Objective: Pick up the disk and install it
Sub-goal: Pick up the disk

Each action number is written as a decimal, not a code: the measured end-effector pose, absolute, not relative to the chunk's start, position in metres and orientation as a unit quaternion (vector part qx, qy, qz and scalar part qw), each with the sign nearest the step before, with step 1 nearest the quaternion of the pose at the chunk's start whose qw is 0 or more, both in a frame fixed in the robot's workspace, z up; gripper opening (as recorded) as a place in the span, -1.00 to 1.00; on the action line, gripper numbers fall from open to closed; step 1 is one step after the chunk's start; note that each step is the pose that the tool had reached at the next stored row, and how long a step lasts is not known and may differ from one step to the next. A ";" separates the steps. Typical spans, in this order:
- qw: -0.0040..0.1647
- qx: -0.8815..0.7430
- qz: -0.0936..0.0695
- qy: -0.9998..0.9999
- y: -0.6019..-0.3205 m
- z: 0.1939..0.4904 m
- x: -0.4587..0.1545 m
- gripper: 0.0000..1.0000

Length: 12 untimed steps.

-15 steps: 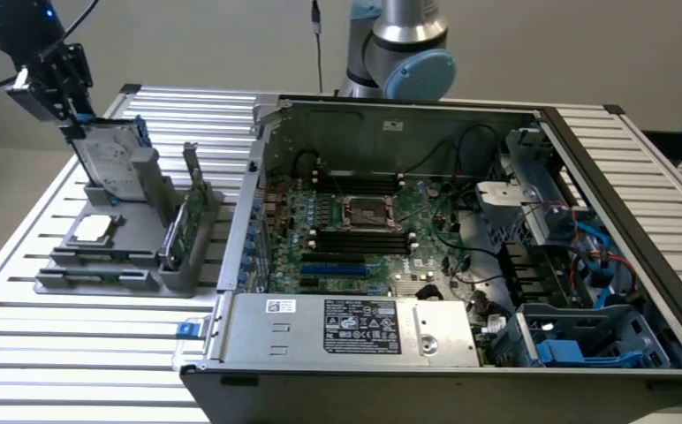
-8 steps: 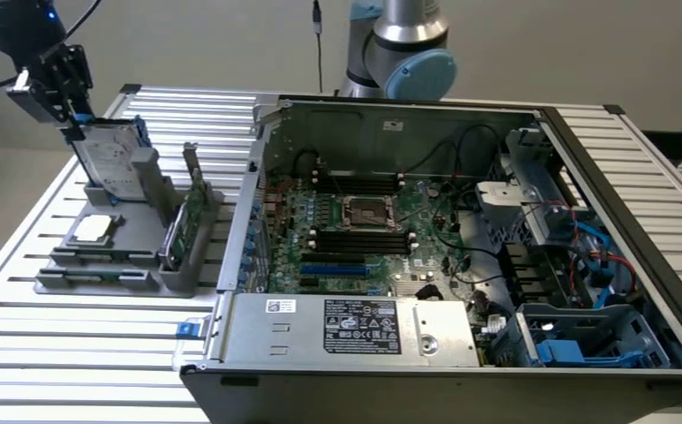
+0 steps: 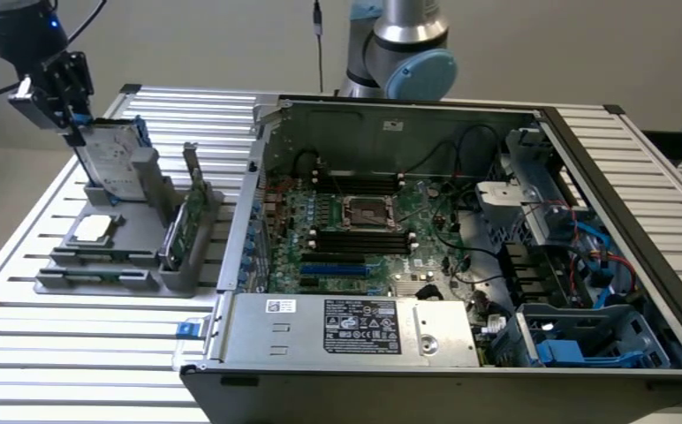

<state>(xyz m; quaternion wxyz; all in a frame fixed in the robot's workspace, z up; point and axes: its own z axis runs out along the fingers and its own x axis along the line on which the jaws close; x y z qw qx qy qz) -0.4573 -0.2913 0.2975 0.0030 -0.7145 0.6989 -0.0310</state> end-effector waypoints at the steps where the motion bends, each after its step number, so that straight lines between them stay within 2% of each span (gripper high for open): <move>1: 0.003 -0.714 -0.031 0.699 -0.291 0.296 -0.457 -0.06; 12: -0.005 -0.713 -0.023 0.701 -0.291 0.287 -0.453 -0.06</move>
